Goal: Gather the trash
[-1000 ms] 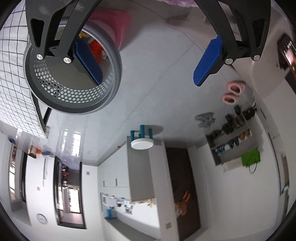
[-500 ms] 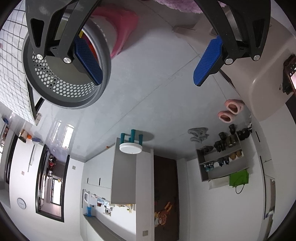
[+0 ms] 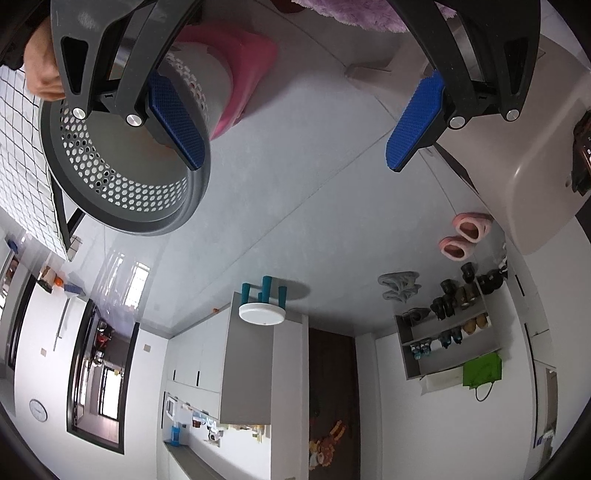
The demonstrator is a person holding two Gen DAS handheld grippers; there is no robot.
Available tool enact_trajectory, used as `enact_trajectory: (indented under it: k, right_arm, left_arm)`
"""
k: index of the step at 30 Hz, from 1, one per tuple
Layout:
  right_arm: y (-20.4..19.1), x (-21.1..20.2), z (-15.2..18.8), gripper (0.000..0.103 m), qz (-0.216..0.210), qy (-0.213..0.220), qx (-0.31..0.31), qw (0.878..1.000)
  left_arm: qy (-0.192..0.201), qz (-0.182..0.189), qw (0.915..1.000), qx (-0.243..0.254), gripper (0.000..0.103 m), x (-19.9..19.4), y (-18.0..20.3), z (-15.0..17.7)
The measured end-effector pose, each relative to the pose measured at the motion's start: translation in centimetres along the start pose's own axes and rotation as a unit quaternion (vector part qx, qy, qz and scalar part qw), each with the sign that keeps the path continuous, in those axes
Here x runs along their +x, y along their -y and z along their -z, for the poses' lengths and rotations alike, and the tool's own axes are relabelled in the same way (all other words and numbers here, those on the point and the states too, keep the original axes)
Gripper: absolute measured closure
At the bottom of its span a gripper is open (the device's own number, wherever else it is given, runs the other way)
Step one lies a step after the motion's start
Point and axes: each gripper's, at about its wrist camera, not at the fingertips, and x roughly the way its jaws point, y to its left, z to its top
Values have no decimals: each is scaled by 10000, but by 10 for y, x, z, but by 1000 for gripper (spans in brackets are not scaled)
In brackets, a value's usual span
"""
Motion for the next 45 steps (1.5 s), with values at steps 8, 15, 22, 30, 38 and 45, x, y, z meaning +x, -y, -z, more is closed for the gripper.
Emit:
enact_trajectory:
  k: [8, 15, 22, 30, 38, 45]
  right_arm:
    - [0, 0, 0, 8, 2, -2, 1, 10000]
    - [0, 0, 0, 8, 6, -5, 0, 10000]
    - [0, 0, 0, 8, 7, -6, 0, 10000]
    - [0, 0, 0, 8, 8, -6, 0, 10000]
    - [0, 1, -1, 8, 9, -6, 0, 10000]
    - [0, 0, -1, 8, 11, -9, 0, 10000]
  left_arm:
    - [376, 30, 9991, -196, 6, -15, -7, 0]
    - [576, -2, 9981, -201, 6, -21, -6, -2]
    - [521, -10, 9986, -109, 6, -18, 4, -2]
    - [442, -65, 9990, 99, 6, -13, 19, -4]
    - [334, -111, 9992, 197, 6, -7, 26, -3]
    - [260, -121, 9994, 200, 6, -5, 28, -1]
